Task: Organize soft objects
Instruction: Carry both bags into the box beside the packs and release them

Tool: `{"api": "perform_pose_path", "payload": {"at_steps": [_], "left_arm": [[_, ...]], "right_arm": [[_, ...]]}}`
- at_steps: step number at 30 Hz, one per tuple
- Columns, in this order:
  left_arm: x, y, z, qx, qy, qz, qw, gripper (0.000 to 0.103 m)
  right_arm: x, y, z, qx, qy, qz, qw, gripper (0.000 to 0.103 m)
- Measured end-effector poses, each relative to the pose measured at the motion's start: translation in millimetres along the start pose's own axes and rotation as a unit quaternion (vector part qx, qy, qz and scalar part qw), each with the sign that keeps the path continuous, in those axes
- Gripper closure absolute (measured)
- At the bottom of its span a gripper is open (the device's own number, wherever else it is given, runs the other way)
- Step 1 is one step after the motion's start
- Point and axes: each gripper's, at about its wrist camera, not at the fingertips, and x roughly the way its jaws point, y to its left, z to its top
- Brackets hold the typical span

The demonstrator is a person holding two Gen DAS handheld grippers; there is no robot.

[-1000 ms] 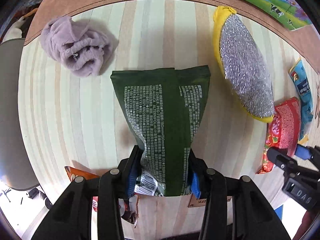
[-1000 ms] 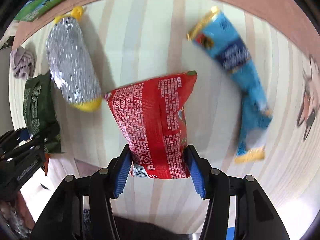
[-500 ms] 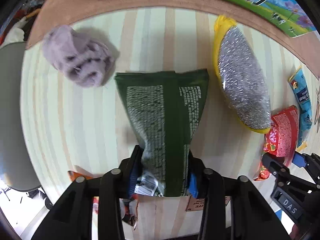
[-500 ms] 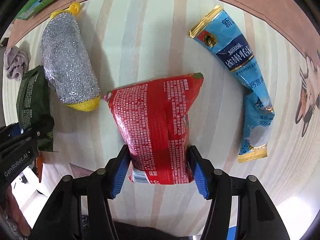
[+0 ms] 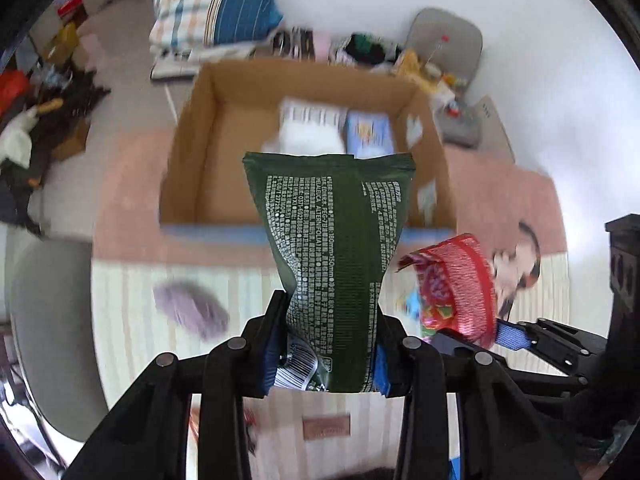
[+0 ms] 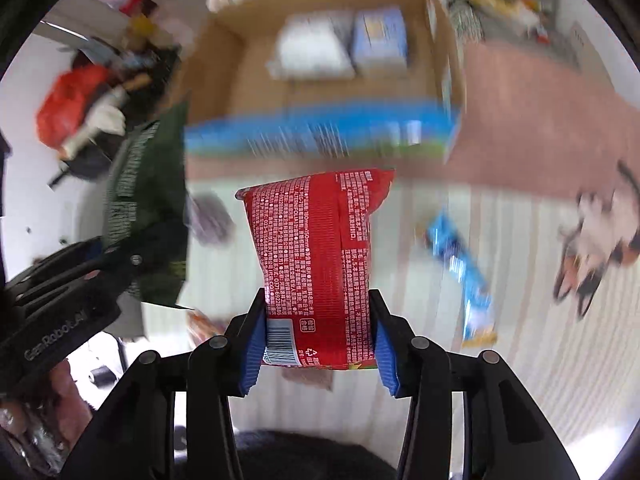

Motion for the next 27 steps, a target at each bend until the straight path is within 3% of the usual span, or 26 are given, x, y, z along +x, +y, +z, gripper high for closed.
{"api": "perform_pose_path", "payload": {"at_steps": [5,11,15,19,27], "left_arm": [[26,15,78,0.003,0.009,0.029,0.9995,0.07],[114,51,160,-0.012,0.065,0.081,0.9945,0.07],[163,66,184,-0.02,0.112,0.093,0.9891,0.07],[199,75,198,-0.023,0.145,0.102,0.9839,0.07],[220,77,204,-0.032,0.181,0.105,0.9774,0.067]], "right_arm": [[-29,-9,74,0.014,-0.036,-0.019,0.999,0.054],[20,-41,152,0.059,-0.005,-0.057,0.997,0.054],[70,-55,185,0.077,0.035,-0.08,0.993,0.054],[106,-63,195,0.079,0.061,-0.097,0.99,0.054],[136,-64,210,0.083,0.084,-0.113,0.987,0.054]]}}
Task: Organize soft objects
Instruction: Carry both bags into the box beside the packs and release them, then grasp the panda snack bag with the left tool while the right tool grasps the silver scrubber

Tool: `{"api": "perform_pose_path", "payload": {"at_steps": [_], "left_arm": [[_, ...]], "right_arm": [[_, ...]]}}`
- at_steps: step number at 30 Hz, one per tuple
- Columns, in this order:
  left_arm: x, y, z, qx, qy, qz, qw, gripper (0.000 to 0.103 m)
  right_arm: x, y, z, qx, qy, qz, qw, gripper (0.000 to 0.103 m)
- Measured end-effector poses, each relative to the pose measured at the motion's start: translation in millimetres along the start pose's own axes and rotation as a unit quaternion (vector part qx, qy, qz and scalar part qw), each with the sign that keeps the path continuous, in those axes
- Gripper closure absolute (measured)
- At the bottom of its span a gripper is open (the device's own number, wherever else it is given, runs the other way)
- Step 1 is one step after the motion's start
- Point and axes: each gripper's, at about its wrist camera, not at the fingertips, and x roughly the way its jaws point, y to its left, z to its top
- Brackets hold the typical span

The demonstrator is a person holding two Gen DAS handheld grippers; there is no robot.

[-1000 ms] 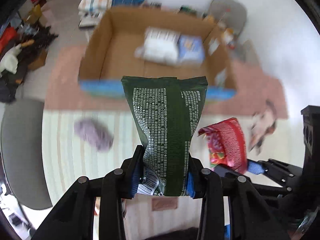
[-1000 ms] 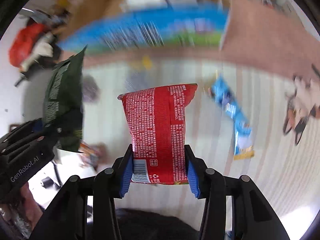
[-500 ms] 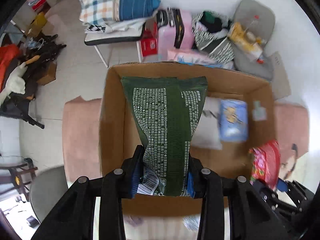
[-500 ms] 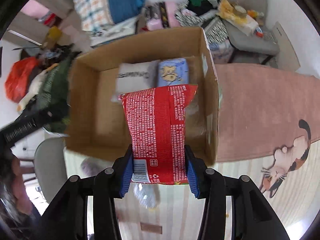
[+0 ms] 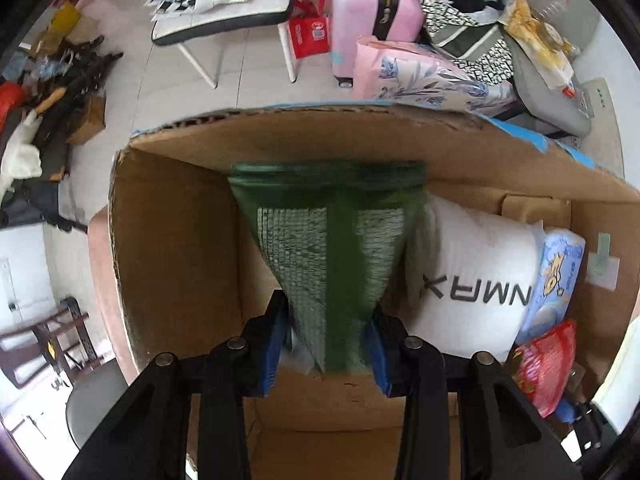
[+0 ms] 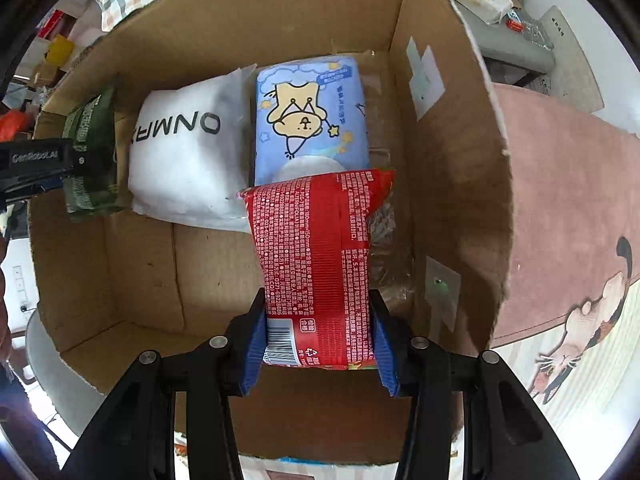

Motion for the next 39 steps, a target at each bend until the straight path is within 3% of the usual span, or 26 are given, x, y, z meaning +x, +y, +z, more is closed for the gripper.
{"api": "perform_pose_path", "payload": {"at_steps": [3,5,8,12,13,17,21,31,34,36,39], "left_arm": [[-12,3,0,-0.012,-0.001,-0.031,0.9995,0.056],[-25,3,-2,-0.009,-0.017,-0.03,0.9994,0.04],[-48,1,-10,0.004,-0.039,-0.029,0.9988,0.02],[-72,0,-25,0.013,-0.072,-0.029,0.9969,0.005],[-78,0,-31,0.015,-0.081,-0.03,0.9961,0.001],[-97,-1,-63,0.022,-0.116,-0.041,0.9921,0.001],[-112,1,-98,0.019,-0.152,-0.028,0.9877,0.001],[-142,3,-181,0.001,-0.215,-0.014,0.9766,0.001],[-133,13,-221,-0.008,-0.216,-0.007,0.9764,0.001],[-117,21,-251,0.008,-0.204,-0.004,0.9789,0.001],[-75,35,-291,0.052,-0.157,0.021,0.986,0.001]], "right_arm": [[9,6,6,-0.002,0.031,0.0,1.0,0.05],[7,13,5,-0.006,0.037,0.006,0.999,0.033],[-6,22,7,-0.016,0.018,-0.011,1.0,0.013],[-24,27,6,-0.022,-0.002,-0.016,1.0,0.01],[-31,28,5,-0.025,-0.012,-0.019,0.999,0.003],[-57,25,-11,-0.042,-0.057,-0.031,0.997,0.0],[-79,26,-32,-0.056,-0.088,-0.035,0.994,0.0],[-132,14,-90,-0.067,-0.157,-0.001,0.985,0.0],[-128,13,-120,-0.094,-0.143,-0.001,0.985,0.0],[-110,14,-143,-0.121,-0.111,0.018,0.986,0.0],[-75,15,-169,-0.143,-0.056,0.031,0.988,0.0]]}}
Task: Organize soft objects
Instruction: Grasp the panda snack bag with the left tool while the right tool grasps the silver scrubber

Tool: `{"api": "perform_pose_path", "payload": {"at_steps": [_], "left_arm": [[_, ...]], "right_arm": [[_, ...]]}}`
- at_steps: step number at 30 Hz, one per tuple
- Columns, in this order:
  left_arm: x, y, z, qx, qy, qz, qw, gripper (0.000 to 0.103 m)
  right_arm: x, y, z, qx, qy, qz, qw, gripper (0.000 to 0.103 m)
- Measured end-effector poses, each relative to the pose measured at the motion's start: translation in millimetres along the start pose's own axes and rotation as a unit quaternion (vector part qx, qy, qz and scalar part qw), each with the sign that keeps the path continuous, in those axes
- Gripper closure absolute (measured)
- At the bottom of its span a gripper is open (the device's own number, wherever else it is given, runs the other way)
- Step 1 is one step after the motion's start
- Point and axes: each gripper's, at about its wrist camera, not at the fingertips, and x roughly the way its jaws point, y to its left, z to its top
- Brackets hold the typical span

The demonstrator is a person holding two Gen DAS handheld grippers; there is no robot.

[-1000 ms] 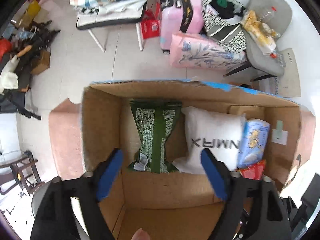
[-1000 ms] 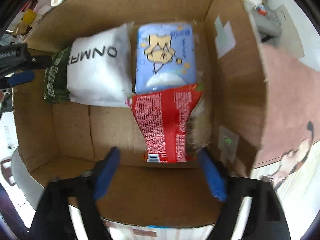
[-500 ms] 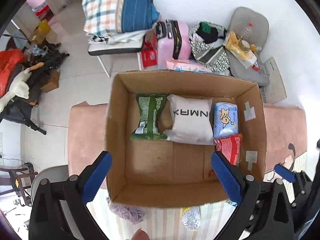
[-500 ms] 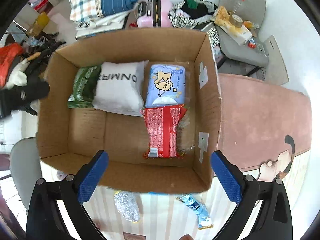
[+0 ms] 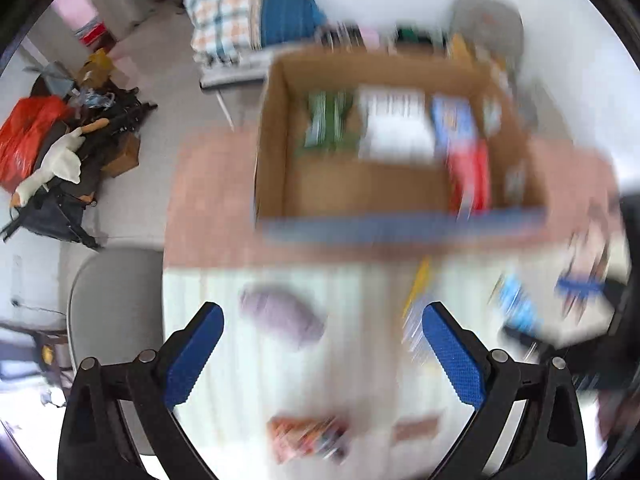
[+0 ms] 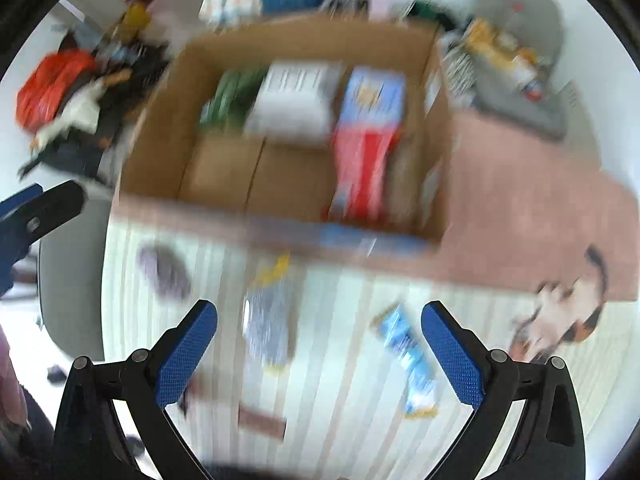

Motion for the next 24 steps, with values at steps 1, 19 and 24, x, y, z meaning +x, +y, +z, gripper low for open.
{"api": "perform_pose_path", "payload": {"at_steps": [1,19,24], "left_arm": [[10,3,-17,0.013,0.018,0.006,0.9997,0.001],[169,-31,-170,0.297,0.196,0.081,0.9311,0.006],[180,18,-130,0.056,0.234,-0.003,0.9707,0.008]], "right_arm": [[13,3,-9,-0.007,0.021,0.005,1.0,0.0],[111,67,-56,-0.089,0.122,-0.044,0.988,0.0],[117,65,-48,-0.075,0.113,-0.051,0.989,0.0]]}}
